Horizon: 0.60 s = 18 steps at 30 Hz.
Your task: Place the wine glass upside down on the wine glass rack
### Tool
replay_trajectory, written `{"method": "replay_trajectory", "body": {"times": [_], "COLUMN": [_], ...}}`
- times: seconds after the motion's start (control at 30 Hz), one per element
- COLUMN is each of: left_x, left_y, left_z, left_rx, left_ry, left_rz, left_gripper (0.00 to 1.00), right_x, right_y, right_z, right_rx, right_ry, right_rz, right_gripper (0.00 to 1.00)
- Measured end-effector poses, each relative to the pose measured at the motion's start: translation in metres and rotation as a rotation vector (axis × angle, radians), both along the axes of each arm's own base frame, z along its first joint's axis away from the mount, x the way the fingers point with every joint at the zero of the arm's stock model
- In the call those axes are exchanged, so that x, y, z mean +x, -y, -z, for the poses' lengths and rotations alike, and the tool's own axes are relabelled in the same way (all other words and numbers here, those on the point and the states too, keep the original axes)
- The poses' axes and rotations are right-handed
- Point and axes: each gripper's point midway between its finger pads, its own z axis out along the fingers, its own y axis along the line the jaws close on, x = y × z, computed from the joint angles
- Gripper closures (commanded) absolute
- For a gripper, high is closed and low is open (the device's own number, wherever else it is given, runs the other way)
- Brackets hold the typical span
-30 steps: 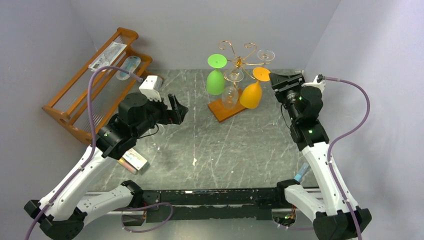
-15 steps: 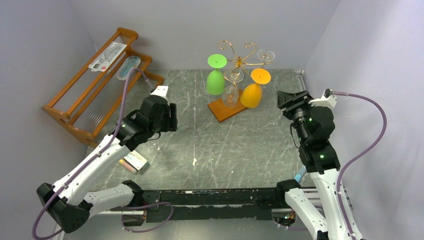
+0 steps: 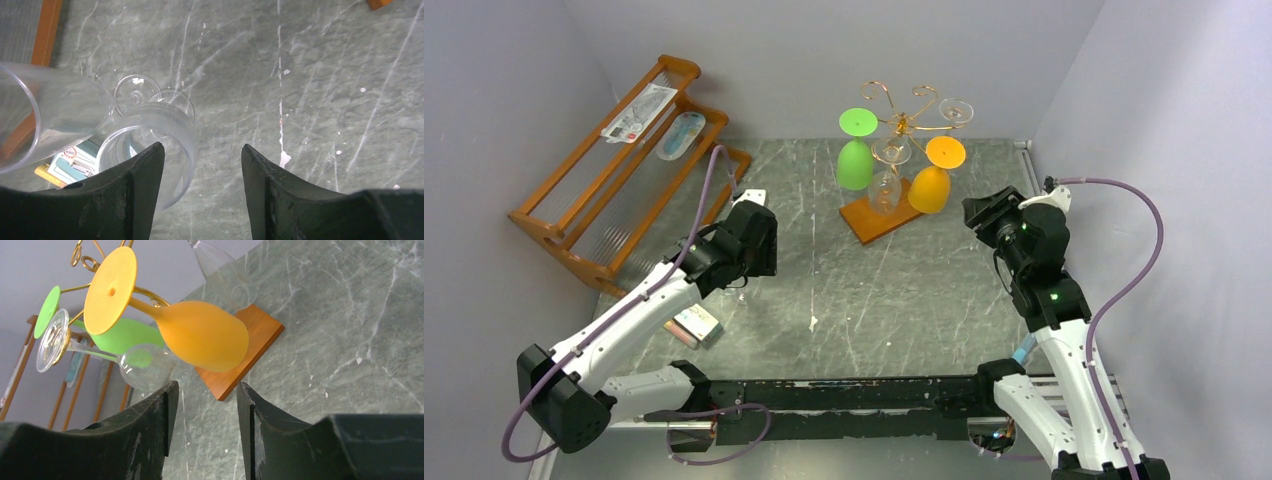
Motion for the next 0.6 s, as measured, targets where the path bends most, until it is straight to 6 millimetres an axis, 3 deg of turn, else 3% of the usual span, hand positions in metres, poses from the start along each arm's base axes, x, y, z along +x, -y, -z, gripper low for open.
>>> {"method": "replay_trajectory", "body": {"times": [0.33,0.4,0.5,0.6], "left_x": [-0.001,0.000,0.000,-0.001], "left_y": [-0.003,-0.003,-0.003,0.000], "left_z": [0.018,0.019,0.022,0.022], "left_rx": [0.045,0.047,0.053,0.045], "left_ry": [-0.044,-0.047,-0.056,-0.062], "left_rz": [-0.016,-0.016,-0.013,-0.003], "left_gripper": [0.63,0.71,0.94,0.95], "right_x": [0.000,0.000,0.000,0.001], "right_y": [-0.003,-0.003,-0.003,-0.004], "right_z": [0.001,0.001,0.002,0.003], "right_rx": [0.005,0.004,0.004,0.003], "right_ry": [-0.004,-0.004,-0.007,-0.011], "right_rz": [-0.018,-0.018,-0.018,-0.018], "right_gripper": [0.51,0.51,0.51,0.52]}}
